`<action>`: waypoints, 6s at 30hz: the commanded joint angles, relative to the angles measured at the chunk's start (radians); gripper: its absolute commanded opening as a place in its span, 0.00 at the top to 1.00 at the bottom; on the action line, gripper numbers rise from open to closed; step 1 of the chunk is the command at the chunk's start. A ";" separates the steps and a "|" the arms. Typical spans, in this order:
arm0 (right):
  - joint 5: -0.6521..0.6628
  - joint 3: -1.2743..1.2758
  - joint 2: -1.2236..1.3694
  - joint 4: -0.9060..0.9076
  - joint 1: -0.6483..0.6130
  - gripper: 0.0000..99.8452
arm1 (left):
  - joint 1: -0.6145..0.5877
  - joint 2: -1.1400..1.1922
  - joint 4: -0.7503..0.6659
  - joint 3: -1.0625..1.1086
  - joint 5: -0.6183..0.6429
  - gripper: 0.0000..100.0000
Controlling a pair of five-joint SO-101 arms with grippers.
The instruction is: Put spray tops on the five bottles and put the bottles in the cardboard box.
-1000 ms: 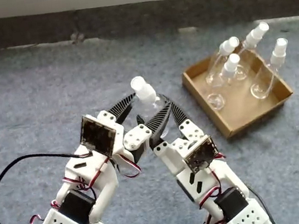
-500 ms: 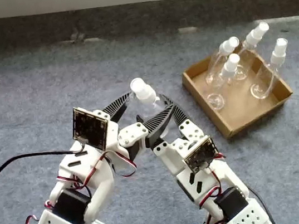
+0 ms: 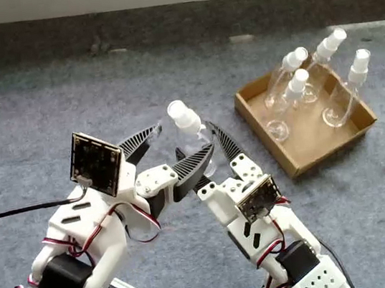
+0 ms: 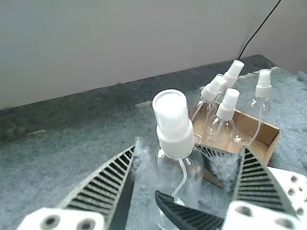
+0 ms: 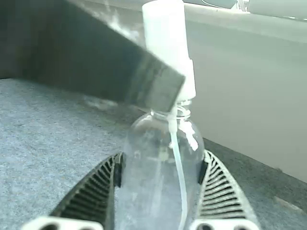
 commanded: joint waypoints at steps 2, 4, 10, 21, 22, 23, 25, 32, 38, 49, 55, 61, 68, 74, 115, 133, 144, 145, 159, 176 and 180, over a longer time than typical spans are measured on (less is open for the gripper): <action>0.000 0.119 -0.021 0.001 -0.002 0.92 | -0.008 0.004 0.219 -0.160 0.003 0.72; 0.000 0.119 -0.021 0.001 -0.002 0.92 | -0.008 0.002 0.292 -0.173 0.003 0.72; 0.000 0.119 -0.021 0.002 -0.002 0.92 | -0.025 -0.140 0.367 -0.107 0.002 0.72; 0.000 0.119 -0.019 0.030 0.071 0.92 | -0.090 -0.516 0.308 0.315 -0.049 1.00; 0.000 0.117 -0.021 0.047 0.107 0.92 | -0.090 -0.513 0.285 0.341 -0.049 0.99; 0.000 0.116 -0.021 0.058 0.140 0.92 | -0.090 -0.509 0.255 0.366 -0.049 0.98; 0.000 0.114 -0.021 0.067 0.183 0.92 | -0.090 -0.503 0.183 0.417 -0.048 0.97; 0.000 0.114 -0.021 0.208 0.191 0.92 | -0.088 -0.503 0.040 0.588 0.071 0.99; -0.006 0.117 -0.021 0.254 0.191 0.92 | -0.067 -0.503 0.044 0.605 0.140 0.99; -0.044 0.048 -0.015 0.372 0.191 0.92 | 0.099 -0.503 0.089 0.618 0.141 0.99; -0.143 -0.096 -0.008 0.374 0.191 0.92 | 0.143 -0.503 0.087 0.618 0.143 0.99; -0.147 -0.265 0.145 0.374 0.191 0.92 | 0.246 -0.503 0.081 0.644 0.143 0.99; -0.152 -0.561 0.469 0.367 0.154 0.92 | 0.277 -0.503 -0.100 0.765 0.143 0.99; -0.152 -0.691 0.598 0.364 0.070 0.92 | 0.280 -0.503 -0.230 0.809 0.144 0.99; -0.212 -0.792 0.619 0.450 -0.107 0.92 | -0.005 -0.498 -0.348 0.837 0.143 0.99; -0.037 -0.800 0.610 0.565 0.565 0.92 | -0.008 -0.499 -0.276 0.837 0.137 0.99; -0.035 -0.783 0.613 0.561 0.782 0.92 | -0.010 -0.499 -0.275 0.837 0.137 0.99; -0.035 -0.768 0.615 0.559 0.800 0.92 | -0.010 -0.499 -0.275 0.837 0.137 0.99; -0.035 -0.361 0.619 0.087 0.845 0.92 | -0.010 -0.499 -0.241 0.837 0.137 0.99; -0.043 -0.364 0.855 -0.101 0.842 0.92 | -0.010 -0.499 -0.224 0.837 0.137 0.99; -0.038 -0.364 0.860 -0.102 0.840 0.92 | -0.010 -0.499 -0.224 0.837 0.137 0.99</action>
